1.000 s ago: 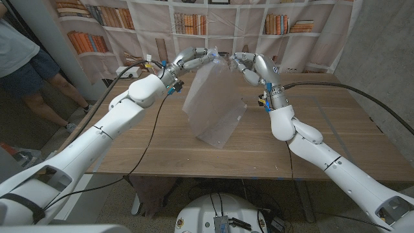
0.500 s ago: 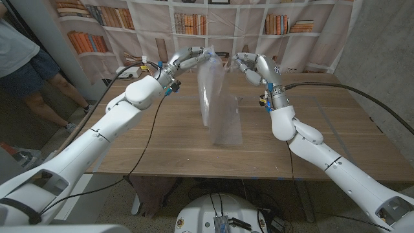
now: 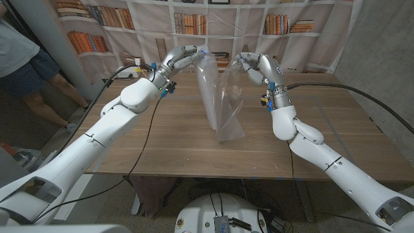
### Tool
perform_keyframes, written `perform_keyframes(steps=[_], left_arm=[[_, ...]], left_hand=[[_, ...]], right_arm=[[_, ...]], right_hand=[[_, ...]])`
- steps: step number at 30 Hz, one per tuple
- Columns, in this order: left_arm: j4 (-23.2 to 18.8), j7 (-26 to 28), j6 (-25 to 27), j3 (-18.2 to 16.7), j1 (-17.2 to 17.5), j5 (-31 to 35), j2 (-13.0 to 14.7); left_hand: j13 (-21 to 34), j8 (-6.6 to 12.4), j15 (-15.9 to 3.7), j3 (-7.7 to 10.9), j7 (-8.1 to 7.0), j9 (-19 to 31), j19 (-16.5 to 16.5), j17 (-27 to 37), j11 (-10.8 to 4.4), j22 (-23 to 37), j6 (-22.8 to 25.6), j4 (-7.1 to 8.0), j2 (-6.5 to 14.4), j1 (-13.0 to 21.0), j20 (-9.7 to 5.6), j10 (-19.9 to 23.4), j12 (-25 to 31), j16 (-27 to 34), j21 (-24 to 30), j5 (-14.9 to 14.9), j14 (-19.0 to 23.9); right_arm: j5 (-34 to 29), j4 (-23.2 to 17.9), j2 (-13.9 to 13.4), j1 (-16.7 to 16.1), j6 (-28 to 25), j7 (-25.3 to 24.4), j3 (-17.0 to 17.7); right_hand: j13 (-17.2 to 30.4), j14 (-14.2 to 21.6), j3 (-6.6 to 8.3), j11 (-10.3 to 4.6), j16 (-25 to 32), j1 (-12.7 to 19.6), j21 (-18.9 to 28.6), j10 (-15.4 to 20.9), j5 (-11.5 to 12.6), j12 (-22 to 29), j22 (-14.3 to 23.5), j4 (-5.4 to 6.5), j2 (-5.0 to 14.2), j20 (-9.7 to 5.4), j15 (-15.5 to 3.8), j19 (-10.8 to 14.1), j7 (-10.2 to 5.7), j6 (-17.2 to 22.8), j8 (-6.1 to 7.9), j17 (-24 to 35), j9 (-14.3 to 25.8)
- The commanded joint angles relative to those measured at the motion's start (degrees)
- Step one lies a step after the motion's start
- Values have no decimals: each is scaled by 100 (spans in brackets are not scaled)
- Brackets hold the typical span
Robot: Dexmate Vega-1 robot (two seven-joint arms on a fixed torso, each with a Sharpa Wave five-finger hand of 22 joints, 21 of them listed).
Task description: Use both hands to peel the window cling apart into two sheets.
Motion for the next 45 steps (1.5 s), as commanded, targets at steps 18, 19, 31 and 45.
perform_keyframes(steps=[18,19,31,45], left_arm=[[16,158,-268,-272,413,-195,43],[-8,195,-258,-301,436,-168,71],[45,222,-442,-508,683,-326,141],[224,178,-696,-690,823,-484,160]], left_hand=[[38,0,-116,-5,-28,-12,-20,15,-146,19,40,41,44,17,-516,-76,17,-86,-14,44,-44],[40,-2,-116,-5,-20,-14,-22,15,-146,18,39,42,45,18,-514,-70,18,-89,-15,43,-43],[35,-24,-112,1,-46,-51,-35,16,-142,16,39,53,40,18,-506,-72,-7,-130,-25,34,-51],[10,-40,-115,10,-47,-91,-51,11,-140,11,52,83,44,7,-496,-52,-46,-189,-41,30,-79]], right_arm=[[87,-64,43,-19,-526,21,-22],[74,-75,47,-19,-570,23,-26],[40,-116,89,-14,-872,-10,-87],[10,-181,181,-15,-1292,-85,-161]], right_hand=[[3,-7,12,8,58,-61,40,20,33,40,13,-47,-14,-917,-338,3,4,32,37,-2,13],[1,-9,16,8,56,-58,33,18,34,39,10,-48,-10,-918,-338,-3,5,33,38,-4,13],[-2,-2,17,8,67,-64,36,18,33,41,10,-47,-10,-918,-338,4,6,33,39,-2,19],[5,3,23,9,77,-68,36,25,33,51,8,-51,-11,-919,-338,17,5,35,40,-11,24]])
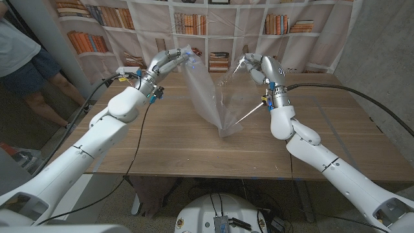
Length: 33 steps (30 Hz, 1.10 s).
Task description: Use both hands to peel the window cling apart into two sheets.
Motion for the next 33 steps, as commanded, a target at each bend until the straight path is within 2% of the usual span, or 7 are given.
perform_keyframes(steps=[1,15,28,33], left_arm=[[147,-7,-209,-160,171,-136,15],[155,92,-319,-330,447,-246,38],[70,143,-387,-630,819,-420,159],[179,106,-627,-750,882,-460,121]], left_hand=[[1,-14,-153,15,-28,-1,-22,12,-123,11,51,28,41,6,-526,-69,-21,-24,-25,24,-12],[-2,-13,-156,24,-29,-1,-24,19,-121,9,49,28,40,16,-502,-45,-38,-48,-34,19,0],[-25,-13,-153,32,-35,-9,-32,25,-120,9,55,30,39,23,-491,-22,-64,-72,-44,11,3],[-21,-13,-154,36,-29,-18,-34,29,-119,8,67,31,41,26,-483,-26,-73,-80,-48,8,9]], right_arm=[[-32,-52,82,5,-360,-57,-74],[-84,-179,98,3,-752,-112,-126],[-120,-322,138,-24,-1115,-118,-179],[-154,-404,168,-33,-1348,-78,-207]], right_hand=[[6,-12,15,9,40,-41,31,21,34,46,7,-41,20,-918,-338,13,3,37,43,1,23],[9,2,14,8,58,-47,36,32,33,54,8,-44,17,-917,-338,20,2,49,46,5,22],[8,3,18,8,61,-50,38,37,34,56,7,-49,20,-919,-338,26,4,41,41,-6,21],[10,-1,17,9,57,-51,41,43,33,60,9,-53,15,-919,-338,31,4,38,40,-13,20]])
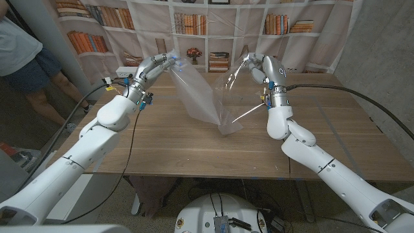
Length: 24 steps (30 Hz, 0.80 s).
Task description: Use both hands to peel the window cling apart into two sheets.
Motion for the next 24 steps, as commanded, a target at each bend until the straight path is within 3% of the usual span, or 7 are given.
perform_keyframes(steps=[1,24], left_arm=[[77,-58,-263,-244,234,-177,31],[538,-285,-851,-297,419,-360,-221]], left_hand=[[23,33,-154,37,0,14,-15,30,-108,8,46,32,10,40,-461,-34,-8,-42,-22,35,8],[23,32,-154,52,-10,-3,-22,41,-108,6,60,42,10,46,-452,-9,-36,-78,-40,21,23]], right_arm=[[-60,-164,52,-21,-428,42,-67],[-221,-395,85,-60,-892,16,-193]], right_hand=[[10,5,1,9,41,-40,40,44,36,15,22,-36,4,-918,-338,31,6,34,11,4,23],[0,43,8,8,72,-45,38,42,35,8,18,-44,2,-919,-337,52,7,46,17,6,24]])
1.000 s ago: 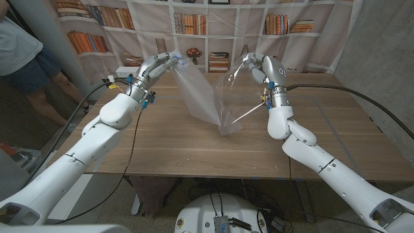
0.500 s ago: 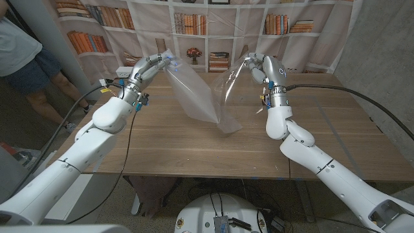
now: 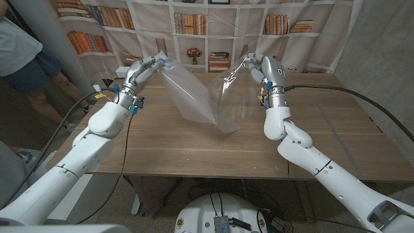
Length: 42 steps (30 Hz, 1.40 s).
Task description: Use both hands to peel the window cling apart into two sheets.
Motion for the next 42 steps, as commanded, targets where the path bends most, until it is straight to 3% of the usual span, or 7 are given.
perform_keyframes(steps=[1,22,26,28,30,33,42], left_arm=[[249,-132,-247,-3,85,-117,-118],[-198,476,-233,-284,702,33,-259],[-35,231,-403,-241,615,-544,-559],[47,387,-596,-275,509,-67,-559],[384,-421,-848,-173,339,-1061,-783],[63,389,-405,-310,572,-10,-435],[73,267,-560,-464,793,-271,-450]], left_hand=[[7,24,-155,28,-17,22,-23,12,-108,19,62,18,9,46,-452,-9,-37,-32,-41,39,23],[10,19,-151,38,-11,-3,-21,21,-109,17,79,23,7,50,-454,13,-55,-50,-52,27,47],[11,18,-152,40,-15,-6,-22,22,-109,17,80,23,6,51,-449,14,-58,-54,-54,25,49],[13,18,-153,42,-18,-7,-24,24,-109,17,79,23,7,52,-449,18,-59,-54,-57,23,56],[13,21,-154,44,-23,-10,-21,25,-109,17,92,22,7,54,-448,26,-60,-55,-57,21,61],[13,22,-154,44,-37,-13,-21,27,-109,17,98,21,6,55,-452,36,-60,-57,-58,19,66],[5,18,-151,47,-30,-30,-18,29,-109,18,107,26,4,52,-450,46,-71,-66,-61,12,69]], right_arm=[[-80,-150,8,-28,-302,36,-45],[123,-327,-99,-237,-448,16,165],[190,-336,-89,-237,-480,28,202],[188,-338,-84,-206,-524,69,185],[198,-305,-34,-165,-555,72,152],[206,-219,34,-112,-537,3,109],[213,-225,35,-101,-572,-87,123]], right_hand=[[5,40,9,9,22,-44,33,45,36,8,15,-43,-1,-917,-337,48,7,47,26,15,25],[15,41,15,8,23,-46,38,65,34,20,11,-57,-3,-919,-338,61,5,49,18,-7,12],[10,41,15,8,23,-46,39,64,33,16,12,-61,-4,-918,-337,64,6,54,26,-12,21],[15,41,16,8,23,-47,37,71,33,22,10,-61,-3,-918,-337,63,5,52,23,-13,18],[8,54,16,8,38,-49,35,69,33,17,9,-61,-3,-918,-337,61,4,58,25,-1,17],[5,41,16,8,26,-49,39,67,33,13,10,-64,-5,-919,-337,66,4,60,25,-15,16],[5,45,16,8,30,-50,39,69,34,14,11,-67,-3,-920,-337,68,8,58,28,-17,23]])
